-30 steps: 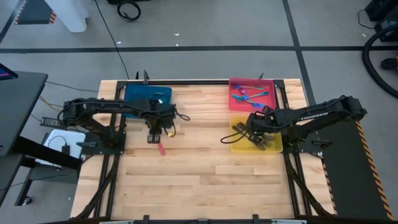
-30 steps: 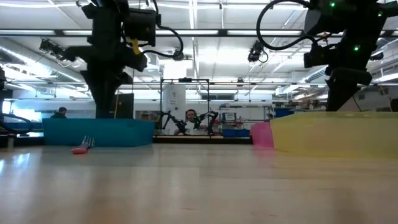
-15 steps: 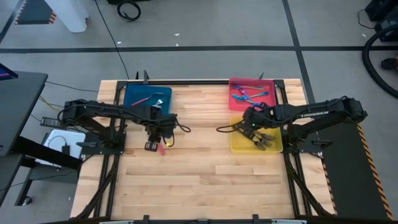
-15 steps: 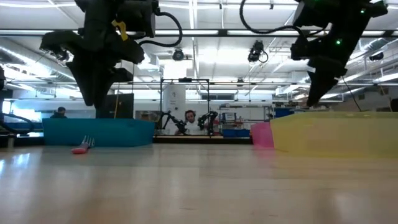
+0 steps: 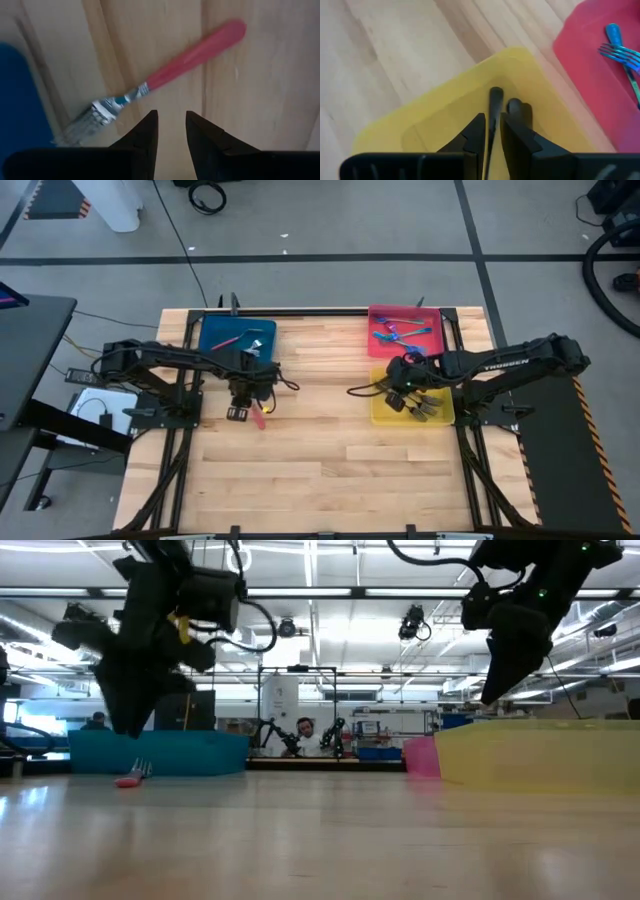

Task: Sort silverware by color (type)
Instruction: Put the red fork into the blue bin

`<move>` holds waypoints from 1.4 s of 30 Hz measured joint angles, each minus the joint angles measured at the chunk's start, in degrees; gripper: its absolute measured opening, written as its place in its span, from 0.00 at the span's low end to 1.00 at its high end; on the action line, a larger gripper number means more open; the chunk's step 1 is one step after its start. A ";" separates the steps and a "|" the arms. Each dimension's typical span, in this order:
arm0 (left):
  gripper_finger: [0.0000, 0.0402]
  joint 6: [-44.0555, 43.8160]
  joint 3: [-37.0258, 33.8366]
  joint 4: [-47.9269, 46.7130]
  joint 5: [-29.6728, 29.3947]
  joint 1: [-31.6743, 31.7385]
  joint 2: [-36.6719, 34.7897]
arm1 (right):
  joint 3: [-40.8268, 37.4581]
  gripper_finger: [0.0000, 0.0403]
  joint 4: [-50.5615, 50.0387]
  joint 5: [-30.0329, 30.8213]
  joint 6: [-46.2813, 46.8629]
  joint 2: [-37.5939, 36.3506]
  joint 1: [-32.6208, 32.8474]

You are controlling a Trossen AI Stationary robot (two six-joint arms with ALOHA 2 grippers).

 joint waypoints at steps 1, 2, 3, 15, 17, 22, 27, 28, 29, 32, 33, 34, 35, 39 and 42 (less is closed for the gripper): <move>0.24 -0.78 -0.90 0.35 0.00 0.00 0.00 | 0.00 0.16 0.02 0.00 0.02 0.00 0.47; 0.24 -2.38 -1.52 0.98 0.00 0.00 0.00 | 0.00 0.16 0.11 0.00 0.18 0.00 0.92; 0.24 -4.88 -1.85 1.83 -0.01 0.00 0.02 | 0.00 0.16 0.29 0.03 0.38 0.00 1.31; 0.25 -37.37 -2.02 9.95 -4.71 -0.04 0.02 | 0.00 0.16 5.44 0.68 0.46 0.00 2.28; 0.25 -42.13 -2.02 9.54 -8.51 0.00 0.02 | -0.02 0.16 5.49 0.68 0.46 0.00 2.28; 0.26 -53.74 -2.04 8.60 -11.68 0.00 0.19 | -0.09 0.16 5.41 0.71 1.13 0.00 2.60; 0.28 -63.96 -2.06 8.31 -11.24 0.00 1.31 | -1.61 0.16 5.45 0.87 5.15 0.09 5.42; 0.28 -64.79 -2.06 8.11 -11.02 -0.03 1.66 | -2.03 0.16 5.44 0.86 6.14 0.09 6.11; 0.28 -65.58 -2.06 7.93 -10.96 -0.14 1.80 | -2.41 0.16 5.45 0.84 7.14 0.09 6.79; 0.28 -67.49 -2.09 7.73 -10.88 -0.44 2.42 | -2.99 0.16 5.49 1.12 10.84 0.11 8.71; 0.28 -67.84 -2.09 7.61 -10.80 -0.46 2.44 | -2.99 0.16 5.67 1.15 12.16 0.11 9.36; 0.28 -68.32 -2.09 7.64 -10.75 -0.46 2.38 | -2.99 0.16 6.03 1.18 13.49 0.11 10.04; 0.28 -69.10 -2.09 7.69 -10.75 -0.46 2.37 | -2.99 0.16 6.56 1.31 14.77 0.11 10.78; 0.28 -71.98 -2.09 7.34 -10.78 -0.42 2.36 | -2.99 0.16 9.15 3.26 18.97 0.53 14.82; 0.28 -72.89 -2.09 7.38 -10.79 -0.42 2.38 | -2.99 0.16 10.75 3.72 20.09 1.74 18.29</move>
